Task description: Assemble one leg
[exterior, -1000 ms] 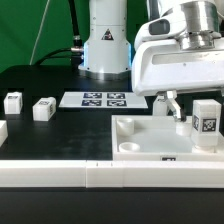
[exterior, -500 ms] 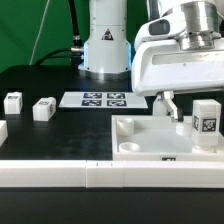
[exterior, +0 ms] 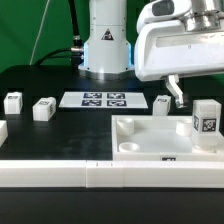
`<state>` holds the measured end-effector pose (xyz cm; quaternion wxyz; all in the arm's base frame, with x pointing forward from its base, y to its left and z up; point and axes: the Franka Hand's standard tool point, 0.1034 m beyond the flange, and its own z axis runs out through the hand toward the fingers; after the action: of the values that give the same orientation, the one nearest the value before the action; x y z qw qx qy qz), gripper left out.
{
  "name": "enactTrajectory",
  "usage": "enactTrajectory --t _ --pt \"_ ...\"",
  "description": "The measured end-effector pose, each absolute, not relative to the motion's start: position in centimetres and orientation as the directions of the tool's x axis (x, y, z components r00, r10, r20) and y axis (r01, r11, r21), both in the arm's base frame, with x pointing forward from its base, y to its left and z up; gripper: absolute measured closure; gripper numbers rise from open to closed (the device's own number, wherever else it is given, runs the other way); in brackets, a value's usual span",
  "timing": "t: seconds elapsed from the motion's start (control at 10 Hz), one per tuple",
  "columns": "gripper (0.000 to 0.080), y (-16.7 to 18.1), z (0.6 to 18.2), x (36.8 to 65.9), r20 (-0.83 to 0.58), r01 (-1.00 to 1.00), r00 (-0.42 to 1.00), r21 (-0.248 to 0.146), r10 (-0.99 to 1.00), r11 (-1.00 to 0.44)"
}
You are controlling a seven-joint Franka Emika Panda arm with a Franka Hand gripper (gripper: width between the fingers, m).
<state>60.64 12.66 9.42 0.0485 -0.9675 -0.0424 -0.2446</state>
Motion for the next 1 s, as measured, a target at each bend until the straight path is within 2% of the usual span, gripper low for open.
enactTrajectory --t 0.1,0.3,0.5,0.7,1.0 --pt "0.0151 12.7 9.4 60.6 0.474 0.106 0.878 -0.074 0.058 -0.992" --pt "0.0151 13.0 8.3 60.3 0.273 0.077 0.961 -0.125 0.04 -0.989" --pt "0.0151 12.6 8.8 61.5 0.163 0.087 0.984 -0.125 0.066 -0.988" --pt "0.0151 12.1 8.9 61.1 -0.05 0.092 0.994 -0.149 0.1 -0.985" --pt "0.0151 11.2 8.6 61.9 -0.051 0.091 0.994 -0.15 0.1 -0.984"
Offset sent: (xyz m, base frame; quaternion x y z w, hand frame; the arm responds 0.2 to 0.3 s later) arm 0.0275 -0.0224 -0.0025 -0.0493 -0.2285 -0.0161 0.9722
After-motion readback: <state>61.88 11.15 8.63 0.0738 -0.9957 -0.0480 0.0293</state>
